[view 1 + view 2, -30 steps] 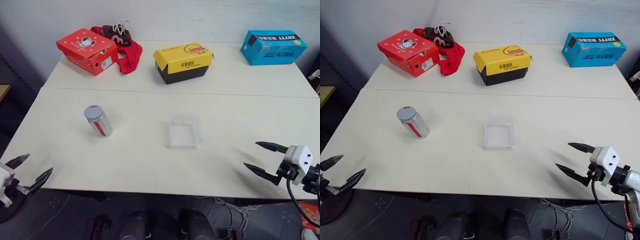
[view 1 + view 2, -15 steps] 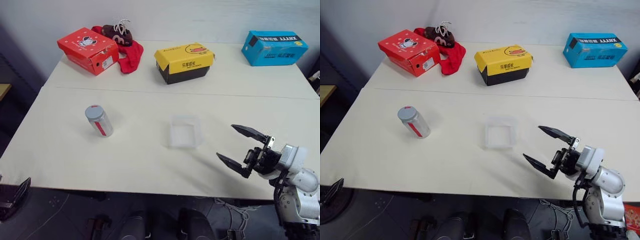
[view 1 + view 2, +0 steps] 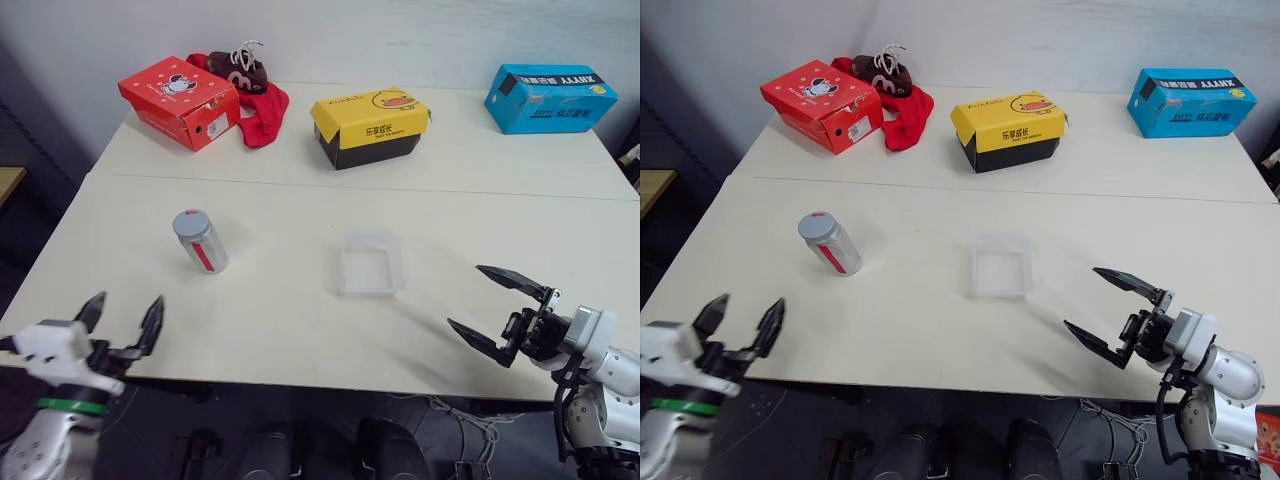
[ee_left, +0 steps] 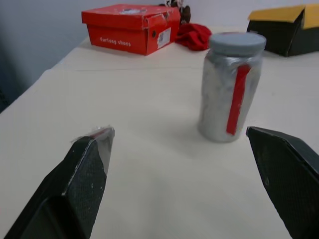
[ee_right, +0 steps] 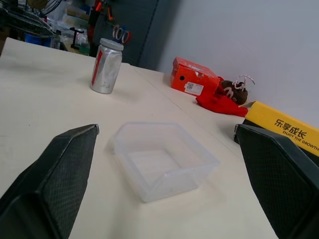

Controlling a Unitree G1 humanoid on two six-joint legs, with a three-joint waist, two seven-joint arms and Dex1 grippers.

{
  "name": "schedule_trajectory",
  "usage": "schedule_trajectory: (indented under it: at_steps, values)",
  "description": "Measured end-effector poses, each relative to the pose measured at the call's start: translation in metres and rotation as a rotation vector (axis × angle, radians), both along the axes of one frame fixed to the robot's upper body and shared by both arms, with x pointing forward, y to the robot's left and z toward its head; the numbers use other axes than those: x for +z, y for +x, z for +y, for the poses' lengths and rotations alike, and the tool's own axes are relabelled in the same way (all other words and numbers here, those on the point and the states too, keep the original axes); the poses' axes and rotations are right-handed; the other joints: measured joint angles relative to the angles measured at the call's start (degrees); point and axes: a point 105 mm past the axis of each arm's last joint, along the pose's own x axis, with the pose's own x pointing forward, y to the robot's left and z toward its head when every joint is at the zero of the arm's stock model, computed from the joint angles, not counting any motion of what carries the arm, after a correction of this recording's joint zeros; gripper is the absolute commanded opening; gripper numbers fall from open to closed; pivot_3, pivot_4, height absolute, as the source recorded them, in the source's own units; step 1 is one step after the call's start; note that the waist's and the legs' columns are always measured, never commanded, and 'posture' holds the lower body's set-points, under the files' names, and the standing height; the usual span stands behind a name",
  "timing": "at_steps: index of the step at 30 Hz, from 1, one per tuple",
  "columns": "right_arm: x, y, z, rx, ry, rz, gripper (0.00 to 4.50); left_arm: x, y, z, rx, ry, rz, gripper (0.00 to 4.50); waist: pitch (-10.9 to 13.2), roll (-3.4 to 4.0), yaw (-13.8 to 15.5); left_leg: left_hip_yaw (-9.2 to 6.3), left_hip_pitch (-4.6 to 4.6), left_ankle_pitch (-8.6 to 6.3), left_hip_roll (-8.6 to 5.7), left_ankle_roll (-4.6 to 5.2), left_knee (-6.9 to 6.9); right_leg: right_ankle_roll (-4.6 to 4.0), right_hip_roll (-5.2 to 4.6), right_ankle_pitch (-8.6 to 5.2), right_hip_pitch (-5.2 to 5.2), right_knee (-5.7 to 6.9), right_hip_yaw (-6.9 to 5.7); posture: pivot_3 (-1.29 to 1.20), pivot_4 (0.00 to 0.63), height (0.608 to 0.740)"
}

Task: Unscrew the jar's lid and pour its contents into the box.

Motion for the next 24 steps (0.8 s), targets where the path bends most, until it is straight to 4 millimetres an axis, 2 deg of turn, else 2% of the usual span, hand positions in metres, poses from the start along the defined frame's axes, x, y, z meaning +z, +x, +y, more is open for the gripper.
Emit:
schedule_trajectory:
  at_steps: [3, 9, 12, 17, 24]
  values:
    - [-0.001, 0.0, 0.002, -0.005, 0.015, 0.004, 4.5, 0.001, 0.027, -0.026, 0.022, -0.001, -0.009, 4.48, 0.0, 0.01, 0.2, 0.04, 0.04, 0.04, 0.0, 0.01, 0.03, 0.0, 0.0, 0.0, 0.04, 0.05, 0.01, 0.0, 0.15, 0.74]
    - [-0.001, -0.001, 0.004, -0.014, 0.028, 0.013, 4.5, 0.003, 0.052, -0.057, 0.043, -0.002, -0.007, 4.48, 0.0, 0.02, 0.0, 0.08, 0.05, 0.05, 0.02, 0.06, 0.0, 0.02, 0.04, 0.01, 0.02, 0.11, 0.03, 0.0, 0.15, 0.74]
    - [0.0, -0.002, 0.006, -0.014, 0.031, 0.012, 4.5, 0.001, 0.061, -0.061, 0.076, 0.02, -0.004, 4.48, 0.0, 0.02, 0.1, 0.08, 0.05, 0.07, 0.04, 0.07, 0.0, 0.02, 0.03, 0.01, 0.02, 0.06, 0.03, 0.0, 0.15, 0.74]
    - [-0.002, -0.004, 0.006, -0.021, 0.034, 0.022, 4.5, 0.003, 0.073, -0.055, 0.155, 0.058, -0.031, 4.48, 0.0, 0.01, 0.2, 0.07, 0.04, 0.03, 0.03, 0.04, 0.01, 0.02, -0.01, 0.01, 0.02, 0.02, 0.02, 0.0, 0.15, 0.74]
    - [-0.004, -0.007, 0.005, -0.046, 0.043, 0.036, 4.5, 0.002, 0.094, -0.058, 0.143, 0.047, -0.043, 4.48, 0.0, 0.01, 0.3, 0.06, 0.04, 0.04, 0.03, 0.04, 0.01, 0.02, -0.02, 0.01, 0.01, 0.03, 0.01, 0.0, 0.15, 0.74]
